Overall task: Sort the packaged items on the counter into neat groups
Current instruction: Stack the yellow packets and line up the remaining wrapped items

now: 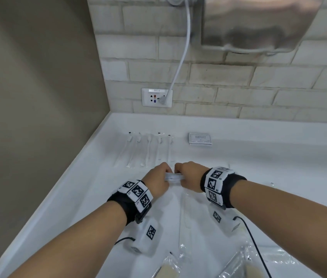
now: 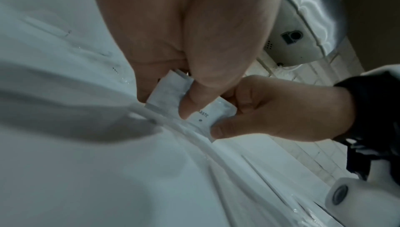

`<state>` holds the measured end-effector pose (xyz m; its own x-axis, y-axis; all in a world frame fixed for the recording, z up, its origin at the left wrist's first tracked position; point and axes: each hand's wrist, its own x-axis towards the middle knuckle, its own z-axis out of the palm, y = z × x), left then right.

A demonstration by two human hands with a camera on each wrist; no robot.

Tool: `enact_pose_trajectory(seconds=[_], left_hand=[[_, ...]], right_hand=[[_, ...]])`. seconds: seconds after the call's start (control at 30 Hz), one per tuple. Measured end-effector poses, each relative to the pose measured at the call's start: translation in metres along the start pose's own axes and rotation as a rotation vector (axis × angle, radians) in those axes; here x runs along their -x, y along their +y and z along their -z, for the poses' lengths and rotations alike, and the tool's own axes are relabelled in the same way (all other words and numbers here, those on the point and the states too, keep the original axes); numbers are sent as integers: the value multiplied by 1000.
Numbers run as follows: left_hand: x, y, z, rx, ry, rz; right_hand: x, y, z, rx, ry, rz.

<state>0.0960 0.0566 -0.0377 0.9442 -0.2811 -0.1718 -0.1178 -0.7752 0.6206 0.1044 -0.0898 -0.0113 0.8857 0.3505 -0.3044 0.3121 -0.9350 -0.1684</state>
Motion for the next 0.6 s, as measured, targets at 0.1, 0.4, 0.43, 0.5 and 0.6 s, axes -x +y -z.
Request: enact_pose_trajectory(seconds=[0.1, 0.4, 0.43, 0.5, 0.6], left_hand=[[-4, 5, -8, -34, -9, 53], [-7, 4, -14, -117, 17, 52], [-8, 1, -13, -133, 29, 25], [-7, -5, -9, -182, 39, -15], [-1, -11, -5, -346, 1, -27]], right_hand=[[-8, -1, -4, 51, -26, -9], [-12, 9, -12, -20, 16, -24], [-12, 10, -13, -38, 22, -22], [-10, 12, -13, -68, 27, -19], [-9, 13, -15, -93, 23, -16]])
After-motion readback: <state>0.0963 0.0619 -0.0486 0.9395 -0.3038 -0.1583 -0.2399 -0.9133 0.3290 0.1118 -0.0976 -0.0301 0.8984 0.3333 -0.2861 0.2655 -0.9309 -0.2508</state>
